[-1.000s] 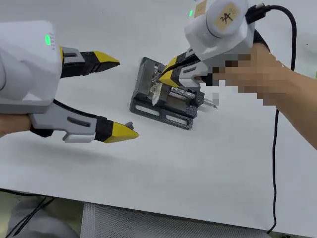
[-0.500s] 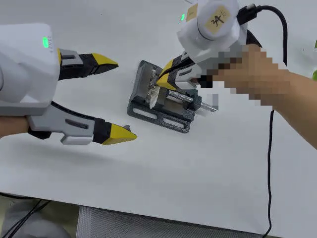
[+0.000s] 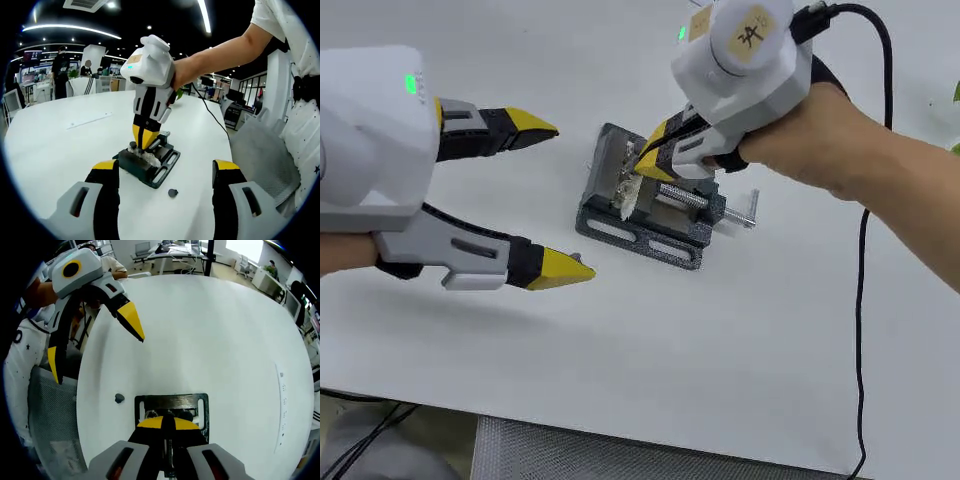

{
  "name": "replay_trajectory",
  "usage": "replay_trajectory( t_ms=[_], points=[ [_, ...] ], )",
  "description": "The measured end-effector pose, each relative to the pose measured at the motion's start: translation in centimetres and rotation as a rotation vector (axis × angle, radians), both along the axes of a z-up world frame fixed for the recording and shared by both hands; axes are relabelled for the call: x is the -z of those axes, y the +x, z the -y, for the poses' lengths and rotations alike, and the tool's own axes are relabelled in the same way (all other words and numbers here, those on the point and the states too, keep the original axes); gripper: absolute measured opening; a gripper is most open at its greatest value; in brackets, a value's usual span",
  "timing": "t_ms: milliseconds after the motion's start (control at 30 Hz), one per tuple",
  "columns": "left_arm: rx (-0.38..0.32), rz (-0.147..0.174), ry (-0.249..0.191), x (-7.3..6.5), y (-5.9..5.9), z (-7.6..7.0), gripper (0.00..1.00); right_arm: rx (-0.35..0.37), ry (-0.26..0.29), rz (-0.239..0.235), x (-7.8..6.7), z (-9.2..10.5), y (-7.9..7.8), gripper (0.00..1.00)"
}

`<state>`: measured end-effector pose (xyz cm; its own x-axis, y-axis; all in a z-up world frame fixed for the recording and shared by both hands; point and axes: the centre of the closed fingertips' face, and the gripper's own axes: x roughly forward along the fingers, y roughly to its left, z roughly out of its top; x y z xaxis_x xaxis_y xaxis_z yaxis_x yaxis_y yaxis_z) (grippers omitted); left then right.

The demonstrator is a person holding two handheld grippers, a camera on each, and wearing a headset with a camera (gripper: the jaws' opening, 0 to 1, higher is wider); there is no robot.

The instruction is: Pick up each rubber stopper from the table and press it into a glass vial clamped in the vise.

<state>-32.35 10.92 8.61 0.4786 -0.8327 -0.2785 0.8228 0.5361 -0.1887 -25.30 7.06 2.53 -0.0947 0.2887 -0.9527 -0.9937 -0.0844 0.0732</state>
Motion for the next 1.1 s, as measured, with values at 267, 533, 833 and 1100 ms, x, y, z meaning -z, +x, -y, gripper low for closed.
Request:
replay_trajectory(
  t_ms=[267,533,833,1100],
  points=[
    [0.0,0.004,-0.008,-0.12,0.16,0.17,0.74,-0.026,-0.024,0.004,0.06,0.04,-0.03,0.0],
    [-0.008,0.006,-0.009,-0.17,0.29,-0.02,0.74,-0.04,-0.034,0.008,0.01,0.0,0.04,0.0],
    [-0.012,0.009,-0.011,-0.33,0.37,-0.08,0.73,-0.063,-0.037,0.023,0.02,-0.1,-0.28,0.0],
    [-0.01,0.009,-0.009,-0.27,0.36,0.03,0.73,-0.068,-0.038,0.023,0.09,-0.17,-0.14,0.0]
  ],
)
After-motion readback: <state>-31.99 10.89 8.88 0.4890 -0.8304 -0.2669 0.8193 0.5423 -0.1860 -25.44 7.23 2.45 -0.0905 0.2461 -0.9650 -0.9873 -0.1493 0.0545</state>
